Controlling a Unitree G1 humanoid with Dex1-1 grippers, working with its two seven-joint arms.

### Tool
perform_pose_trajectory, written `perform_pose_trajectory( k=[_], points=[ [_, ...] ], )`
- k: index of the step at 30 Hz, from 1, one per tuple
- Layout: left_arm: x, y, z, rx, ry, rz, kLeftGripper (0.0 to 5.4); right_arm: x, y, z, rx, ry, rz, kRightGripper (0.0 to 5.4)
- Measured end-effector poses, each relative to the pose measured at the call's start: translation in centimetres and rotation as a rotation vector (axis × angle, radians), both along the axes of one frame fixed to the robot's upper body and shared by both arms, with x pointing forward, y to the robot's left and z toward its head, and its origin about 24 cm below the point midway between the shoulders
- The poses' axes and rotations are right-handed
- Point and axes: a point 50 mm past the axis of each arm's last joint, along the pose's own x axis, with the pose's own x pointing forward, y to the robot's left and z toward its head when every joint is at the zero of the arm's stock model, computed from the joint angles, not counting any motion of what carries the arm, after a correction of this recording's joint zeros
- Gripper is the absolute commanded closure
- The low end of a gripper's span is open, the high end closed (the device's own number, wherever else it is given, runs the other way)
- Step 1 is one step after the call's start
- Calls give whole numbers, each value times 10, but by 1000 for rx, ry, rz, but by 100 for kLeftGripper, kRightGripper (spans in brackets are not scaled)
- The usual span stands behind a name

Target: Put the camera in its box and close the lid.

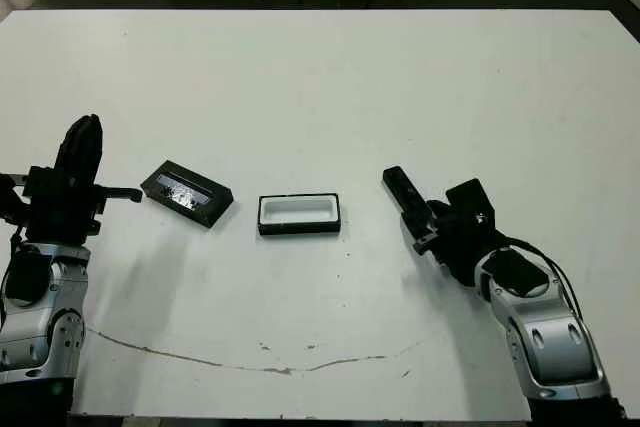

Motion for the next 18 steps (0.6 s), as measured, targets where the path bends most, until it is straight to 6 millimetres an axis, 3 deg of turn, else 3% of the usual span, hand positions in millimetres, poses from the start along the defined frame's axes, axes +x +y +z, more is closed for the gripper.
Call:
perform_pose_trajectory(
  k=[4, 6, 18],
  points=[
    [0, 0, 0, 0, -1, 1, 540, 1, 1, 0, 16, 7, -17, 503],
    [0, 0, 0, 0, -1, 3, 540, 2, 2, 0, 22, 4, -22, 517],
    [0, 0, 0, 1, -1, 5, 540, 5, -5, -7, 71, -58, -25, 520]
  ],
)
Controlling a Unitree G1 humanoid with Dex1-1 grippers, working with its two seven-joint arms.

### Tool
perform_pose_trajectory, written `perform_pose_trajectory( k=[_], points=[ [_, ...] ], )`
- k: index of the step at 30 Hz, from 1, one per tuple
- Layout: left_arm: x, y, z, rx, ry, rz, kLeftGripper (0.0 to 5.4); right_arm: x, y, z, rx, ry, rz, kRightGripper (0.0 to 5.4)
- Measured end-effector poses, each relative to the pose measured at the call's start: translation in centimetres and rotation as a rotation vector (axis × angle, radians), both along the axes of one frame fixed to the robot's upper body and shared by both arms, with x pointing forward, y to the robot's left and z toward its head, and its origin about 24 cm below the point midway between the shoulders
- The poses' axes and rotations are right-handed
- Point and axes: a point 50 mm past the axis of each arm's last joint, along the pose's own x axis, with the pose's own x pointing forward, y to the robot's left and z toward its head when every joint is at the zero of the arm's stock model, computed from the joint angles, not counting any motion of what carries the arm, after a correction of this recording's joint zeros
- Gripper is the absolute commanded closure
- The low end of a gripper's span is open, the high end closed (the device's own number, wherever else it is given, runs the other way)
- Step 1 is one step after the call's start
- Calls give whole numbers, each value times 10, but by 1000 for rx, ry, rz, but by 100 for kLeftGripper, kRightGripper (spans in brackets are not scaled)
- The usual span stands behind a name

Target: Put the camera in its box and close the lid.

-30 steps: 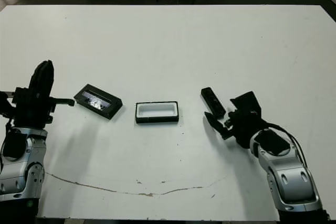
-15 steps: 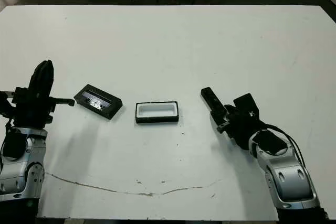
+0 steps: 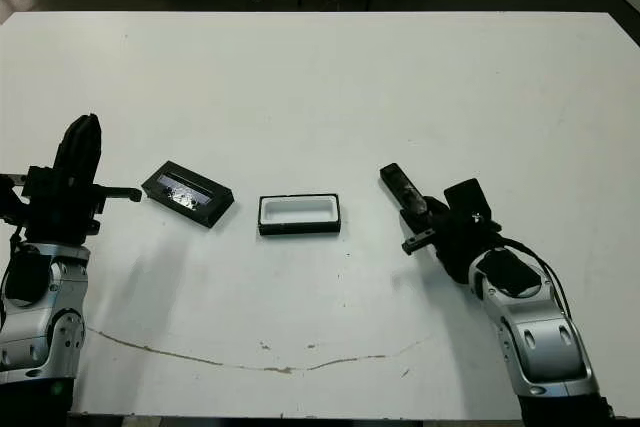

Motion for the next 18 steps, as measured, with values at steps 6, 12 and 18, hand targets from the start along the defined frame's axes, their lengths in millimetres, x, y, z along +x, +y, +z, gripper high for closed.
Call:
perform_pose_trajectory(
  k=[6, 12, 18],
  points=[
    [0, 0, 0, 0, 0, -3, 540, 3, -9, 1, 101, 24, 10, 521],
    [0, 0, -1, 0, 1, -3, 540, 18, -12, 28, 108, -32, 41, 521],
    [0, -1, -1, -3, 9, -6, 540, 44, -22, 63, 83, -90, 112, 522]
  ],
)
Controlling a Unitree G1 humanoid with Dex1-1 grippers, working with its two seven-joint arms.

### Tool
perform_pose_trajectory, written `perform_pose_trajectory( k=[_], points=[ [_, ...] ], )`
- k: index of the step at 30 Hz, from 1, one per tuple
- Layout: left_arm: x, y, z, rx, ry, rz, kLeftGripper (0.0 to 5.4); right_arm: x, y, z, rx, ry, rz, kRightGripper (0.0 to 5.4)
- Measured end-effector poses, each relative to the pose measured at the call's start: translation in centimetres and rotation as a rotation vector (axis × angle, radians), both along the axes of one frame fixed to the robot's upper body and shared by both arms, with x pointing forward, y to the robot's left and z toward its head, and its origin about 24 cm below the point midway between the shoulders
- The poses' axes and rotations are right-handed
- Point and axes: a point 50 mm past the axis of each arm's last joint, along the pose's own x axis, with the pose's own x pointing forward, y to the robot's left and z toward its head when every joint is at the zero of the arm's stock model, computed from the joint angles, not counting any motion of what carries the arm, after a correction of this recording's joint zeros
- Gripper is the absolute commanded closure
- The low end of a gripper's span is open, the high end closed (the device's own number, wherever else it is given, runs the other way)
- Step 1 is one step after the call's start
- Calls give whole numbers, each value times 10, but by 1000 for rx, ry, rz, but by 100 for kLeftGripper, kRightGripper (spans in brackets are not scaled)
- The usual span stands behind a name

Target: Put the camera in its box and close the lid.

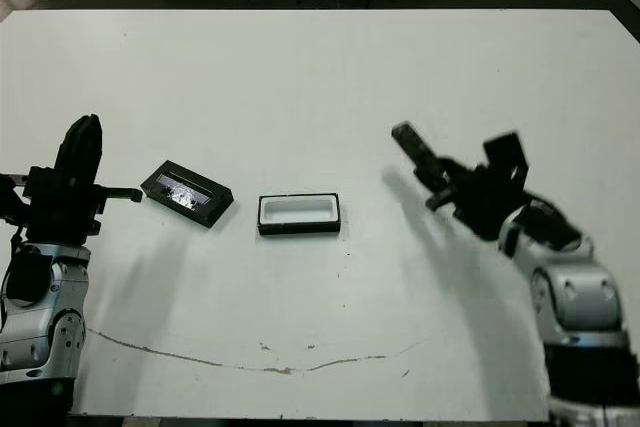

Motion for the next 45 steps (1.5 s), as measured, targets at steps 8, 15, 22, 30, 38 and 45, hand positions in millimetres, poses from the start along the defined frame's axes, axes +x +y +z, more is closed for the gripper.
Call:
perform_pose_trajectory(
  k=[8, 15, 22, 30, 38, 45],
  points=[
    [0, -1, 1, 2, -1, -2, 540, 30, -10, 31, -5, -36, 119, 523],
    [0, -2, 0, 0, 9, -6, 540, 45, -1, 41, -146, -67, 253, 523],
    [0, -2, 1, 2, 11, -4, 540, 54, 12, 48, -207, -6, 425, 523],
    [0, -2, 1, 13, 11, 1, 540, 58, 33, 53, -352, -27, 584, 523],
    [-1, -2, 2, 14, 11, 6, 540, 43, 60, 52, -333, -32, 693, 523],
    [-2, -1, 0, 20, 17, 9, 540, 27, 72, 46, -307, 12, 727, 523]
  ],
)
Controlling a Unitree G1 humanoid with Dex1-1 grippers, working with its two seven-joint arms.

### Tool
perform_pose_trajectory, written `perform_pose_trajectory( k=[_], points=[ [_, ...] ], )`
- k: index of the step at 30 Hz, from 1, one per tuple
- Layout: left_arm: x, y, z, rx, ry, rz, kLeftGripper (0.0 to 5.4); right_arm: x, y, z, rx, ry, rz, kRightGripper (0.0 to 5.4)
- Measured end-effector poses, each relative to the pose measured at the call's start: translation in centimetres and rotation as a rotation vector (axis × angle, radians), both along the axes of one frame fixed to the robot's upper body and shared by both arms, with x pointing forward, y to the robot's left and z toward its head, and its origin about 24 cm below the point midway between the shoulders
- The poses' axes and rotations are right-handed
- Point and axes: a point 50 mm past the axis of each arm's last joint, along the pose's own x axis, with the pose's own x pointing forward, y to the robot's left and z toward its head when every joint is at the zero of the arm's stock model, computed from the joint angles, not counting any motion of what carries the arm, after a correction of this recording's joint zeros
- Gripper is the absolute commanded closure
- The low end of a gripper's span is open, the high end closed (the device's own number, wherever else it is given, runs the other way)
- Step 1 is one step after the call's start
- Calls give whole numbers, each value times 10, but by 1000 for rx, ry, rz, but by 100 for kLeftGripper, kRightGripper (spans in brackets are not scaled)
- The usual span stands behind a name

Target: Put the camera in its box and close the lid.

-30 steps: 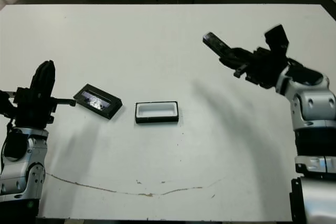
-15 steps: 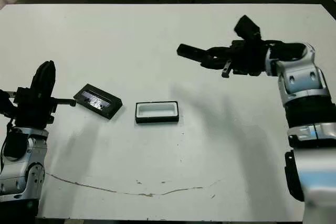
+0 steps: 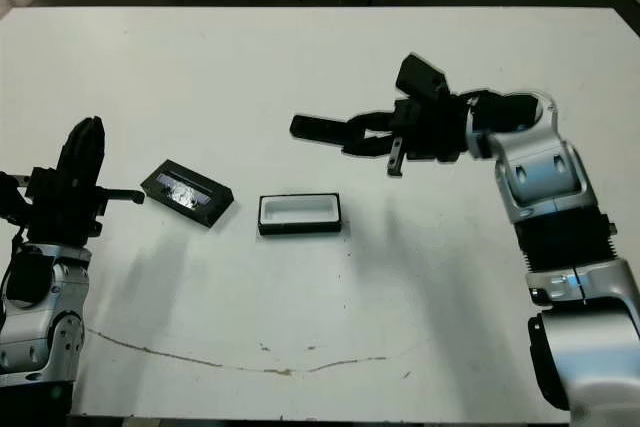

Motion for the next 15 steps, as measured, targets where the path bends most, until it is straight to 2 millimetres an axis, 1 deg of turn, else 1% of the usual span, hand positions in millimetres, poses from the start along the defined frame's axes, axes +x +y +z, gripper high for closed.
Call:
perform_pose_trajectory(
  k=[4, 10, 15],
  points=[
    [0, 0, -1, 1, 0, 0, 540, -3, 3, -2, -4, 41, 24, 523],
    [0, 0, -1, -1, 1, -2, 540, -5, 8, -10, -40, 118, 44, 523],
    [0, 0, -2, -2, 3, -2, 540, -1, 9, -16, -85, 175, 67, 523]
  ],
)
